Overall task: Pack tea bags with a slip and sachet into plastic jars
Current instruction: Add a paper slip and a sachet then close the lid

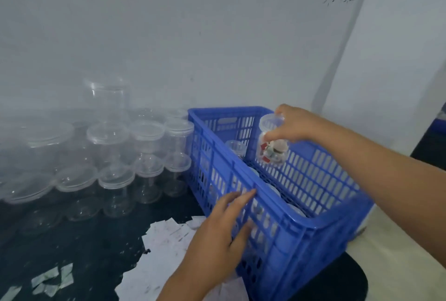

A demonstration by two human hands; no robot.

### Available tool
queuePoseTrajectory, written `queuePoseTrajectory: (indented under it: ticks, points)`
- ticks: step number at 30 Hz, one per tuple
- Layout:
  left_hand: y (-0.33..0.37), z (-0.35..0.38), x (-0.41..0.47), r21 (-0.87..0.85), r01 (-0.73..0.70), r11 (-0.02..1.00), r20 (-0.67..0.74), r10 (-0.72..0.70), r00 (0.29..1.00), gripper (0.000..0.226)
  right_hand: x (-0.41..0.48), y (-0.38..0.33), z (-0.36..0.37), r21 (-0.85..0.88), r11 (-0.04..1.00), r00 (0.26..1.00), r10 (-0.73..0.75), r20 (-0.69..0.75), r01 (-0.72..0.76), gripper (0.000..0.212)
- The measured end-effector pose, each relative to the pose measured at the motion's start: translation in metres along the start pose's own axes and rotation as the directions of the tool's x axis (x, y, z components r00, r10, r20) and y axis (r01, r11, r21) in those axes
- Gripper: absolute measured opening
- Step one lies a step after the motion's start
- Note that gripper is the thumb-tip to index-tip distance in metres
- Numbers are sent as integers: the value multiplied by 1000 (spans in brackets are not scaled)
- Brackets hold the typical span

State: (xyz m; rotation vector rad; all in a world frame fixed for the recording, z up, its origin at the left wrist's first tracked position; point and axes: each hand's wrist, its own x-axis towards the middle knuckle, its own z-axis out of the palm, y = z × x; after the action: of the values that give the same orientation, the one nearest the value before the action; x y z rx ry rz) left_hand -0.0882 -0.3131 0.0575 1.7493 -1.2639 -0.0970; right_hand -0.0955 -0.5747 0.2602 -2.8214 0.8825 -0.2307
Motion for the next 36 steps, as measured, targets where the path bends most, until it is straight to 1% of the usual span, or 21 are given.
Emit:
queuePoseTrajectory:
  ticks: [3,7,9,11,13,14,15,17,18,19,20,21,22,24,25,27,29,31,33,35,36]
  points:
    - [-8,-6,4,32,-22,999,35,21,999,54,48,1,25,-58,993,986,109,125,-102,91]
    - [-16,-8,8,4,-51,999,48,50,998,52,85,-4,70,-69,981,968,193,162,-184,98]
    - [-18,-9,10,-13,-39,999,53,39,998,49,95,-6,98,-5,974,957,223,188,-226,95]
    - [-18,-9,11,-24,-36,999,53,38,998,48,100,-5,126,115,955,945,245,219,-274,88]
    - [-20,-8,12,-27,-46,999,42,47,998,47,103,-1,149,267,898,922,282,264,-351,72]
    - [-21,-6,12,-33,-44,998,33,45,998,46,104,4,158,329,861,906,291,308,-388,60]
    - [-23,-4,11,-40,-41,998,25,42,999,46,103,7,164,399,811,884,282,373,-427,54]
    - [-24,-1,11,-42,-42,998,16,43,999,46,103,14,172,513,689,841,278,464,-511,67]
    - [-24,-1,11,-40,-44,998,15,45,999,46,104,15,174,539,654,831,279,481,-531,76]
    - [-23,0,10,-38,-46,998,16,46,999,46,104,16,174,552,637,828,276,488,-538,83]
    - [-23,-1,10,-34,-45,998,19,46,999,46,105,15,172,546,646,832,280,479,-533,91]
    - [-22,-2,9,-32,-43,999,23,44,999,46,105,13,167,522,679,842,291,454,-516,97]
    - [-22,-3,9,-33,-41,999,27,42,999,46,107,10,159,472,737,860,299,413,-483,100]
    - [-22,-7,9,-35,-37,999,36,38,999,47,107,-2,131,300,887,914,257,313,-352,102]
    - [-21,-9,9,-34,-36,999,41,38,998,48,107,-10,113,212,944,946,195,258,-253,100]
    - [-16,-14,8,-17,-42,999,52,43,998,53,95,-34,75,135,990,986,17,169,-40,87]
    - [-9,-23,6,42,-58,997,63,56,996,62,65,-56,45,155,978,981,-158,109,140,60]
    - [-1,-34,3,128,-74,989,59,66,996,66,20,-80,28,218,937,953,-295,74,274,41]
    - [9,-45,0,177,-51,983,32,46,998,63,-34,-99,21,272,880,908,-415,47,389,38]
    - [17,-58,-5,183,5,983,1,-5,1000,54,-88,-112,29,304,818,857,-515,7,489,46]
    - [22,-66,-9,171,35,985,-19,-32,999,44,-113,-116,39,323,783,831,-556,-23,532,49]
